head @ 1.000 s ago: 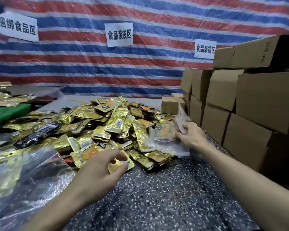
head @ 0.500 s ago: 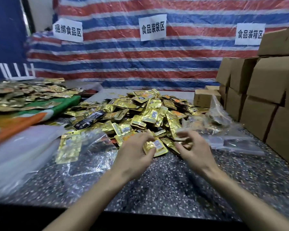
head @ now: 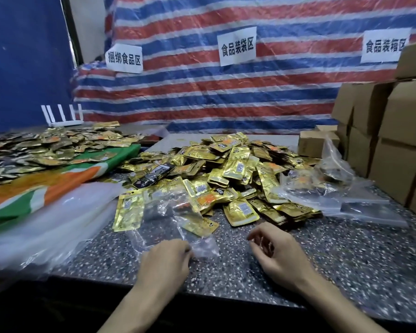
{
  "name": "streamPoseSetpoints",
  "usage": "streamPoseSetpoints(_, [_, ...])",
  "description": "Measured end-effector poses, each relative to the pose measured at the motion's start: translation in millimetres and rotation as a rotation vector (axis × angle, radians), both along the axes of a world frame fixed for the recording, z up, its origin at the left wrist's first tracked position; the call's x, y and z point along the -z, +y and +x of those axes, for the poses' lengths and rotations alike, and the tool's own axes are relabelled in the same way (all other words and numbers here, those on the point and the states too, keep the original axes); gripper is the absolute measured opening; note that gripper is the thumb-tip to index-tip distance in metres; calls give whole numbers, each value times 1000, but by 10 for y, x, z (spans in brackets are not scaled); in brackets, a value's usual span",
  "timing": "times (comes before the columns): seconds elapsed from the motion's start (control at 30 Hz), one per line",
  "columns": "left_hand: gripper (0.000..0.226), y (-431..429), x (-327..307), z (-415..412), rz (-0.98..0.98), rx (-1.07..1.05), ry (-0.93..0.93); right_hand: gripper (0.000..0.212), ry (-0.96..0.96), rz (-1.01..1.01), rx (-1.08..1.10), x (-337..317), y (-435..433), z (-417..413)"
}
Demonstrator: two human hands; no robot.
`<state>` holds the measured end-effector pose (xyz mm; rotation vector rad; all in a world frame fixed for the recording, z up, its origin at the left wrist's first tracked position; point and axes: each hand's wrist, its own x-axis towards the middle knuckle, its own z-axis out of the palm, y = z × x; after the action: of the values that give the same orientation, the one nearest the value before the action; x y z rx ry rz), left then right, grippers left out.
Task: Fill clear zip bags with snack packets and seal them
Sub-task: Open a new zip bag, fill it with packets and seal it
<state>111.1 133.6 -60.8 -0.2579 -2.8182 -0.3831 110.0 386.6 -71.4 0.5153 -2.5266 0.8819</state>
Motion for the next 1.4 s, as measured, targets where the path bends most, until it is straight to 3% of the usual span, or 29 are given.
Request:
streamPoseSetpoints(0.07, [22, 81, -24, -5, 185, 56, -1, 10, -15, -49, -34, 6, 12, 2])
streamPoseSetpoints(0.17, [19, 270, -91, -42, 519, 173, -29, 32, -48, -142, -118, 4, 42, 7])
streamPoseSetpoints(0.27, [15, 531, -142, -88, 685, 310, -30, 40, -134, -264, -194, 3, 52, 8])
streamPoseSetpoints(0.37, [11, 758, -91, -85, 657, 461, 12, 42, -203, -438, -169, -38, 38, -1])
streamPoseSetpoints(0.5, [19, 851, 128, -92, 503, 692, 161, 89, -412, -905, -123, -96, 149, -65])
streamPoseSetpoints(0.6, [26, 818, 164, -99, 369, 898, 191, 94, -490, -1072, -114, -96, 239, -131])
streamPoseSetpoints(0.73, [17, 801, 134, -151, 176, 949, 225, 36, -383, -956, -84, -102, 194, -113])
streamPoseSetpoints(0.83, [32, 797, 74, -165, 183, 804, 49, 16, -314, -819, -63, -87, 192, -76])
streamPoseSetpoints(0.9, [43, 799, 47, -170, 276, 731, -96, 20, -328, -806, -124, -98, 172, -42])
streamPoseSetpoints(1.03, [46, 860, 4, -155, 804, 698, -336, 38, -363, -755, -257, -94, 136, -15])
streamPoseSetpoints(1.13, [79, 902, 8, -125, 1107, 590, -419, 38, -379, -699, -264, -89, 133, -10])
streamPoseSetpoints(1.27, [73, 938, 55, -148, 1073, 522, -449, 29, -343, -660, -258, -102, 124, 4])
streamPoseSetpoints(1.4, [51, 972, 98, -84, 935, 489, -388, 34, -337, -832, -184, -132, 147, -15])
